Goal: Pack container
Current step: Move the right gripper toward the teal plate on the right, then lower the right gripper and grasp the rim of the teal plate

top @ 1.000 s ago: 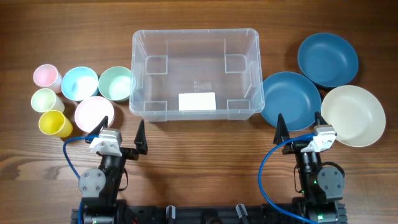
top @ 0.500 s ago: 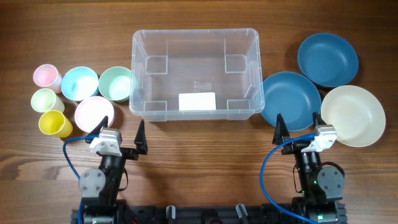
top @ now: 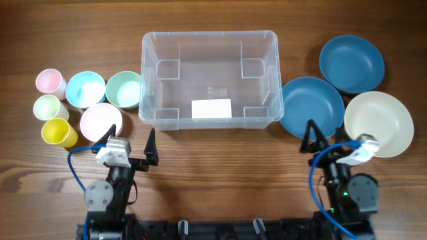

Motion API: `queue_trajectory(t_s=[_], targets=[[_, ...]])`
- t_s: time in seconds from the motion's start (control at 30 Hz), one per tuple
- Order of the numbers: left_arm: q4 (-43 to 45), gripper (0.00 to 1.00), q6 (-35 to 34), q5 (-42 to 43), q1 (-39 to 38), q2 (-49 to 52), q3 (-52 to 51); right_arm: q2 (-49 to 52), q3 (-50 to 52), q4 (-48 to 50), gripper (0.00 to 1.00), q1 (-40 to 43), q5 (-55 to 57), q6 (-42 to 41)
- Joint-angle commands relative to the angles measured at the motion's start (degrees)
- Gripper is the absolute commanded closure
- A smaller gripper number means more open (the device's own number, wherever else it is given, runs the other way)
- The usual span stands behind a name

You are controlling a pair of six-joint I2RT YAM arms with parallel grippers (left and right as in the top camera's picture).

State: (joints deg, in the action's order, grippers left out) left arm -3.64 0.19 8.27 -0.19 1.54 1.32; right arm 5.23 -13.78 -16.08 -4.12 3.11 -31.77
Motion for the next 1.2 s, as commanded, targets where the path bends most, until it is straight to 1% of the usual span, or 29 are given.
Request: queue_trajectory(t_s=[0.0, 0.1, 0.2, 0.27, 0.33, 0.43, 0.53, 0.73, 0.77, 0.87, 0.9, 1.07, 1.17], targets=[[0.02, 0.0, 0.9, 0.9, 0.2, -0.28, -0.85, 10.47, -14.51, -4.7, 0.01, 0.24, 5.16, 0.2], [0.02, 0.0, 0.9, 0.9, 0.2, -0.28, -0.85, 20.13, -24.81, -10.45, 0.01, 0.24, 6.36, 4.46], [0.02, 0.0, 0.9, 0.9, 0.2, -0.28, -0.85, 29.4, -34.53, -18.32, 0.0, 0.24, 5.55, 4.81], [0.02, 0.0, 0.9, 0.9, 0.2, -0.31, -0.85, 36.7, -42.21, -26.56, 0.0, 0.24, 4.37, 4.81], [0.02, 0.0, 0.9, 0.9, 0.2, -0.28, -0.85, 42.53, -47.39, -32.02, 0.0, 0.24, 4.35, 4.81], [0.02, 0.0, 0.9, 0.9, 0.2, -0.31, -0.85, 49.66, -52.24, -37.4, 0.0, 0.24, 3.91, 4.83], [0.02, 0.0, 0.9, 0.9, 0.2, -0.28, -0.85, 53.81, -52.63, -40.17, 0.0, 0.24, 4.24, 4.83], [0.02, 0.0, 0.9, 0.9, 0.2, -0.28, -0.85, 60.61, -52.52, -40.83, 0.0, 0.24, 6.36, 4.28], [0.02, 0.0, 0.9, 0.9, 0.2, -0.31, -0.85, 61.83, -52.52, -41.29, 0.0, 0.28, 7.56, 2.43], [0.02, 0.0, 0.9, 0.9, 0.2, -0.28, -0.85, 65.75, -52.15, -44.89, 0.0, 1.01, 13.97, -9.4], [0.02, 0.0, 0.9, 0.9, 0.2, -0.31, -0.85, 66.58, -51.91, -45.24, 0.0, 1.27, 14.84, -10.93], [0.02, 0.0, 0.9, 0.9, 0.2, -0.31, -0.85, 69.72, -48.83, -44.5, 0.0, 5.09, 15.23, -14.62], [0.02, 0.0, 0.9, 0.9, 0.2, -0.28, -0.85, 70.31, -46.49, -42.66, 0.0, 9.16, 12.11, -15.08]])
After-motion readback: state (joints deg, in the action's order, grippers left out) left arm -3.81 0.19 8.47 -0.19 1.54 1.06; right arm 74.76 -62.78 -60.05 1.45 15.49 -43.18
